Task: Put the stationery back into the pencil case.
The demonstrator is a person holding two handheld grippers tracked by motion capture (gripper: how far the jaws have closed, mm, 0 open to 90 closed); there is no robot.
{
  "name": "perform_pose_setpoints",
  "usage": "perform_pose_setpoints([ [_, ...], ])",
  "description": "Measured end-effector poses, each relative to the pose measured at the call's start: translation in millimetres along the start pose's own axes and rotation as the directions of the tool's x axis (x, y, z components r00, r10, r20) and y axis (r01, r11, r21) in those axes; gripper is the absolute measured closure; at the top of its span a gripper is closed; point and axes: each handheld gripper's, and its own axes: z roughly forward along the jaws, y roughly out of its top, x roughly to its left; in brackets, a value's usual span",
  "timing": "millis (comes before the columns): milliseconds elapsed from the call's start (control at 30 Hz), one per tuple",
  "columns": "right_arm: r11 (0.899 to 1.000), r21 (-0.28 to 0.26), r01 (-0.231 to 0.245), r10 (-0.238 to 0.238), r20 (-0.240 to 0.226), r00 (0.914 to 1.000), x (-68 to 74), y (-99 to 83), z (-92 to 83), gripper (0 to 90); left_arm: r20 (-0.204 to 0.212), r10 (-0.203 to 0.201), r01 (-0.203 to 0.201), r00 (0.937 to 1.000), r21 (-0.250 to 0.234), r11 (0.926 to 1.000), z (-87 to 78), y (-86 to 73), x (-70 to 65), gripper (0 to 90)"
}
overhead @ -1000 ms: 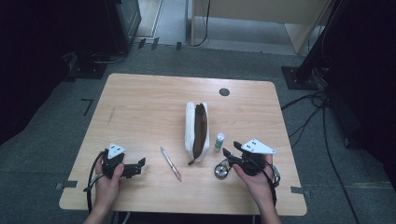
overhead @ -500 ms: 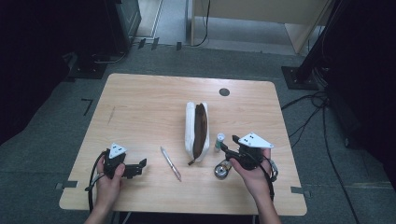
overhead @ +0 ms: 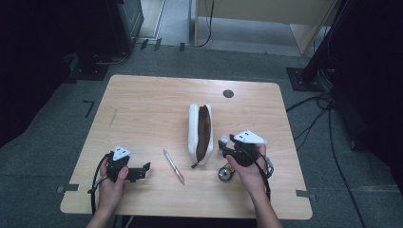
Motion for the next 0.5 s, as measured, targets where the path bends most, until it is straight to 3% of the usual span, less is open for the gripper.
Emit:
perform_pose_setpoints([
  [167, 1.000, 0.019, -0.003, 0.002, 0.010, 0.9999, 0.8, -0.7, 9.1, 52.2, -0.004, 0.005, -0.005, 1.0000, 0.001, 1.0000, 0.4, 0.1, -0.6, 0.3],
  [267, 1.000, 0.019, -0.002, 0.002, 0.000, 1.0000, 0.5, -2.3, 10.6, 64.3, -0.002, 0.006, -0.006, 1.0000, 0.001, 1.0000, 0.4, 0.0, -0.6, 0.4],
  [500, 1.000, 0.004, 0.021, -0.021, 0.002, 0.9998, 1.5, -1.1, 4.4, 66.1, -0.007, 0.011, -0.011, 0.9999, 0.003, 0.9999, 0.6, 0.2, -1.2, 0.4],
])
